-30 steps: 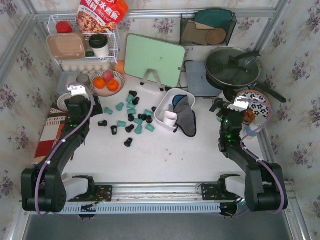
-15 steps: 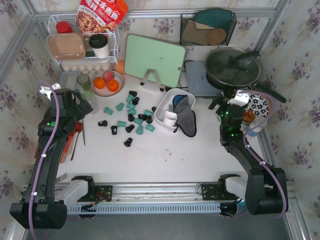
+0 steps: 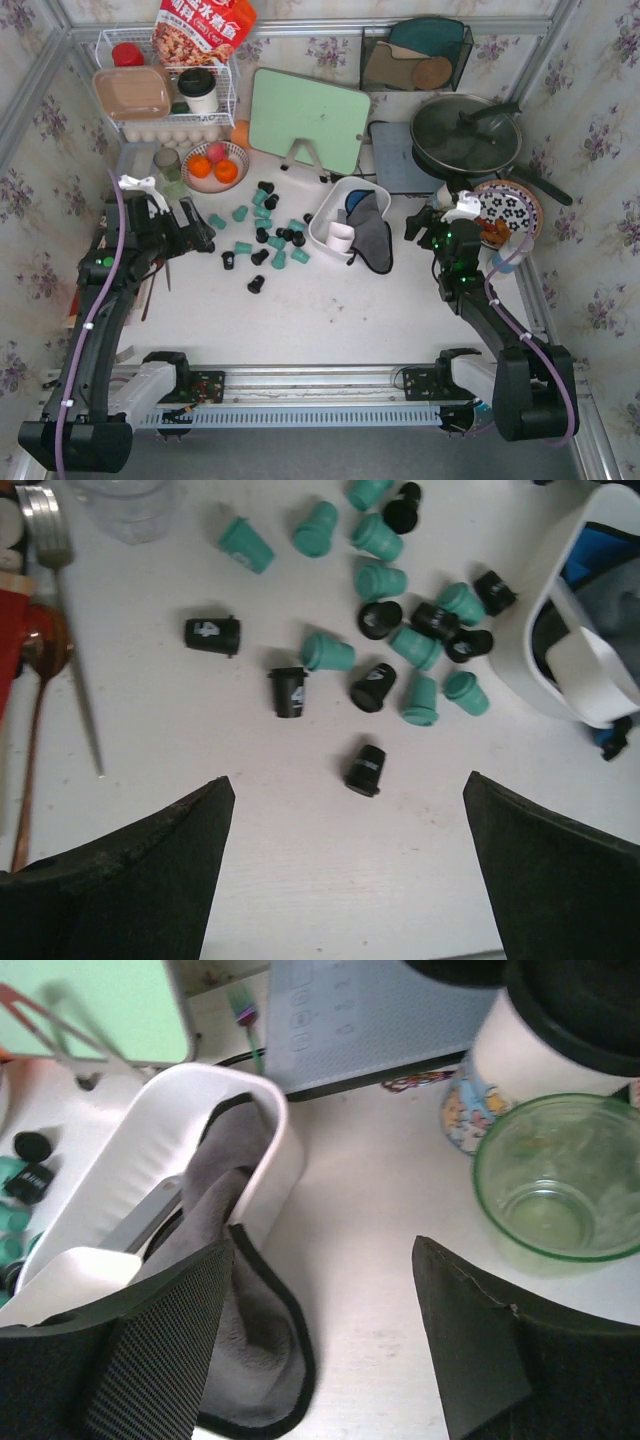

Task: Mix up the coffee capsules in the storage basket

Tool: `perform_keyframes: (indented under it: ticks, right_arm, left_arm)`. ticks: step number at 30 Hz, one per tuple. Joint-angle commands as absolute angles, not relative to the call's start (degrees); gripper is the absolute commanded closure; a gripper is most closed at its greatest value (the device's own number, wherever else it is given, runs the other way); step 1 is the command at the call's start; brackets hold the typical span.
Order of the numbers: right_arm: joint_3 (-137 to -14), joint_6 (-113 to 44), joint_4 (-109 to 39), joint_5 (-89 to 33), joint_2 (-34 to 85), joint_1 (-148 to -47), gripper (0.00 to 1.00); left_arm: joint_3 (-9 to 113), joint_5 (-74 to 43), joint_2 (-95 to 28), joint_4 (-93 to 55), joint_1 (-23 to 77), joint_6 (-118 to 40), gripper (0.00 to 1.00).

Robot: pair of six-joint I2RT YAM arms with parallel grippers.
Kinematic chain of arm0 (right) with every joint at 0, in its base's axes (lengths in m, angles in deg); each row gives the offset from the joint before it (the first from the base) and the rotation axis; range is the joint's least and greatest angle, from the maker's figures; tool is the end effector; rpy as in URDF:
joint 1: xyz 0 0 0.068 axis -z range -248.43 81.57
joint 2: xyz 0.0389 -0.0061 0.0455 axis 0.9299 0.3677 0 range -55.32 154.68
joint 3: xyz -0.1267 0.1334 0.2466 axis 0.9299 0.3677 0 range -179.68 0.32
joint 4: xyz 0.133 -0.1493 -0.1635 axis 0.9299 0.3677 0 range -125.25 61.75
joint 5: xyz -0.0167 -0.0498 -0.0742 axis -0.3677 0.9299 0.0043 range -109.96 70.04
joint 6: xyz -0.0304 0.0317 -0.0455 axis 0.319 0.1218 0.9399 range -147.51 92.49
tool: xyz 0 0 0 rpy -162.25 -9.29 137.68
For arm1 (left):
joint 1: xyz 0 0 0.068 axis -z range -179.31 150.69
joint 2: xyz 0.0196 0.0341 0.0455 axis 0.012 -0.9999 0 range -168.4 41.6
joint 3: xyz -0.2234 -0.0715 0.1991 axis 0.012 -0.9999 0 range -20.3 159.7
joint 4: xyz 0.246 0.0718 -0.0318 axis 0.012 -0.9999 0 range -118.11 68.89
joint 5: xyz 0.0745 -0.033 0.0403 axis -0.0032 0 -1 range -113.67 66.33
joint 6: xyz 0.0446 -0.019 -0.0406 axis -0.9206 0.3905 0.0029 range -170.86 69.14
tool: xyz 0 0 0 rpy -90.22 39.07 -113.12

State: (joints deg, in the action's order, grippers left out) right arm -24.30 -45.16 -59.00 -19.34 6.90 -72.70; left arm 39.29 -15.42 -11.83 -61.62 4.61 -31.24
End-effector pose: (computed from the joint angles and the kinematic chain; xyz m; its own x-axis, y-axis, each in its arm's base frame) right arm 0.2267 0.0165 0.2496 -0.2467 0.2855 -0.9261 0.0114 0.9564 0.2918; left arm 0.1750 -0.0190 0.3712 -0.5926 -0.2924 -0.7506 -0.0139 0.9354 -0.3534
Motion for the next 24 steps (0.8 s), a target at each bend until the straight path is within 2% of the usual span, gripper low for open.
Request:
perform_keyframes:
  ticks: [1, 5, 15, 24]
  right_arm:
    - [-23.9, -45.6, -60.0, -23.3, 6.5, -74.3, 0.22]
    - [-23.2, -45.4, -61.8, -24.7, 7.9, -77.3, 0.26]
    - [-23.7, -45.4, -67.0, -24.7, 15.8, -84.8, 0.32]
    - [-24.0, -45.8, -66.9, -23.5, 17.8, -85.6, 0.38]
  left_arm:
    - [39.6, -6.2, -12.7, -60.5, 3.1, -31.0, 0.01]
    - [38.8, -1.6, -12.1, -59.8, 2.8, -30.1, 0.01]
    - [37.1, -2.8, -7.3, -59.5, 2.7, -29.9, 0.01]
    - [35.8, -6.4, -3.1, -59.2, 2.9, -30.1, 0.01]
